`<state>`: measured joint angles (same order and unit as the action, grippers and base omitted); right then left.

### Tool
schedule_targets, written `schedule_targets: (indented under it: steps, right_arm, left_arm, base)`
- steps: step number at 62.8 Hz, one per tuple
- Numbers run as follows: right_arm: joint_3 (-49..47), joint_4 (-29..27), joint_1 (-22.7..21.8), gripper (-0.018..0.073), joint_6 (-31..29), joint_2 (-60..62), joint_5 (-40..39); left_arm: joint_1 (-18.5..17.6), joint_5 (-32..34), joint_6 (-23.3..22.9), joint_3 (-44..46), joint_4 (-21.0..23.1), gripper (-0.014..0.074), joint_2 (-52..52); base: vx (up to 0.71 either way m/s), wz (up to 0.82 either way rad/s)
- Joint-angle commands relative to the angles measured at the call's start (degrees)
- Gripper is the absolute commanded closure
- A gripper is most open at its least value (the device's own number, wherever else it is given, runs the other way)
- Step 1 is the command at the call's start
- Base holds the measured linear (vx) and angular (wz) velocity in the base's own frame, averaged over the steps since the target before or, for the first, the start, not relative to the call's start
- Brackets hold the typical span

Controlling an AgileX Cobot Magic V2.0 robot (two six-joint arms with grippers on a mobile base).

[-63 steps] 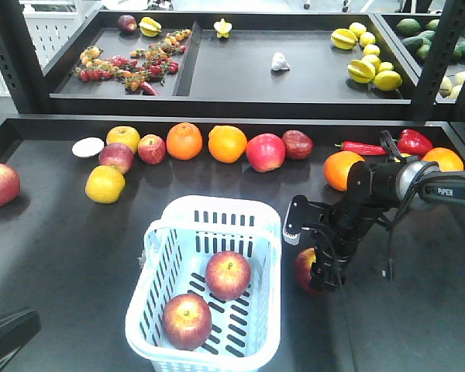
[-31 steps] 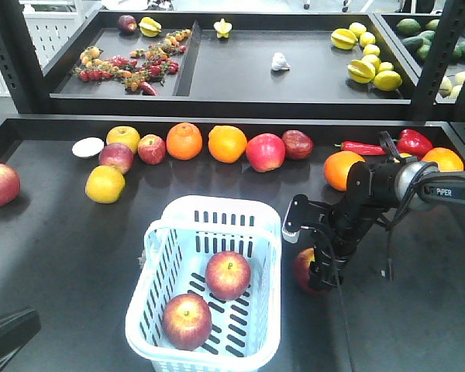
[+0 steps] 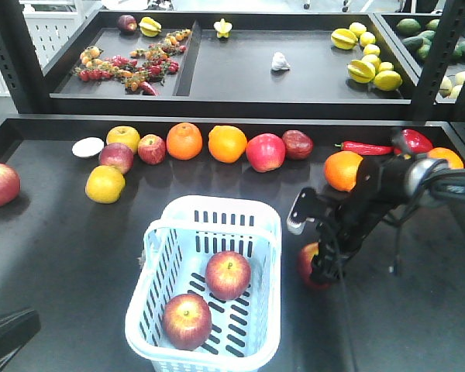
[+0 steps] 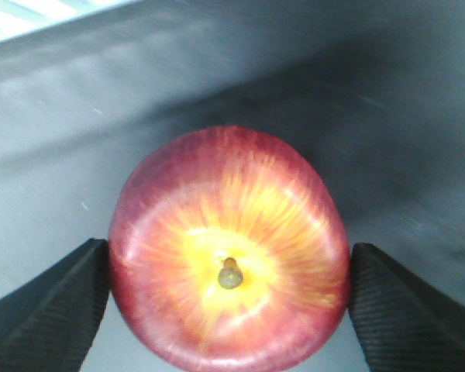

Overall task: Pick three apples into basket with both arms
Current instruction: 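Lift the apple and carry it over the basket with the right gripper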

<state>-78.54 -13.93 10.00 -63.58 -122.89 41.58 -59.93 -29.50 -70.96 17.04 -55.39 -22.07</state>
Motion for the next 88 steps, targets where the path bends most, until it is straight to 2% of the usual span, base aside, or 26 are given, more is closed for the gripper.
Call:
schedule_targets:
  steps: [1,6,17,25,34,41,55,61,66,73,81,88]
  right_arm:
    - [-1.3,-2.4,-0.8,0.0338,0.1,6.7,-0.7]
    - [-1.3,-2.9,-0.9,0.0338,2.4,8.8,-0.5]
    - [-1.3,-3.7,-0.9,0.0337,13.5,13.4,0.5]
    - [-1.3,-3.6,-0.9,0.0337,17.3,17.7,0.5]
    - [-1.4,-5.7,-0.9,0.0337,19.7,22.1,0.5]
    - [-1.4,-10.0,-0.9,0.0337,20.1,24.9,0.2]
    - [-1.4,-24.9,-0.7,0.0335,21.0,27.9,1.2]
    - [-1.5,-31.0,-0.1,0.0335,18.6,28.0,4.0]
    - [-1.5,-31.6,1.9,0.0334,15.3,28.0,5.5]
    - [-1.8,-31.3,6.1,0.0334,14.4,28.0,3.4]
    - [-6.0,-31.3,9.3,0.0334,19.5,26.6,-0.7]
    - [-11.2,-31.0,10.1,0.0334,24.6,23.7,1.0]
  left_arm:
    - [-0.2,1.9,-0.5,1.6,-1.5,0.0602,-0.5]
    - [-0.2,1.9,-0.5,1.6,-1.5,0.0602,-0.5]
    - [-0.2,1.9,-0.5,1.6,-1.5,0.0602,-0.5]
    - [-0.2,1.9,-0.5,1.6,-1.5,0.0602,-0.5]
    - [-0.2,1.9,-0.5,1.6,-1.5,0.0602,-0.5]
    - [-0.2,1.9,-0.5,1.6,-1.5,0.0602,-0.5]
    - [-0.2,1.9,-0.5,1.6,-1.5,0.0602,-0.5]
    - [-0.2,1.9,-0.5,1.6,-1.5,0.0602,-0.5]
    - [-0.2,1.9,-0.5,1.6,-1.5,0.0602,-0.5]
    - [-0.2,1.9,-0.5,1.6,-1.5,0.0602,-0.5]
    - [-0.2,1.9,-0.5,1.6,-1.5,0.0602,-0.5]
    - [-0.2,1.9,-0.5,1.6,-1.5,0.0602,-0.5]
  base:
    - [0.0,0.0]
    - [0.0,0.0]
    - [0.0,0.0]
    - [0.0,0.0]
    - [0.0,0.0]
    - [0.0,0.0]
    - [0.0,0.0]
    - [0.0,0.0]
    - [0.0,0.0]
    - [0.0,0.0]
    - [0.0,0.0]
    - [0.0,0.0]
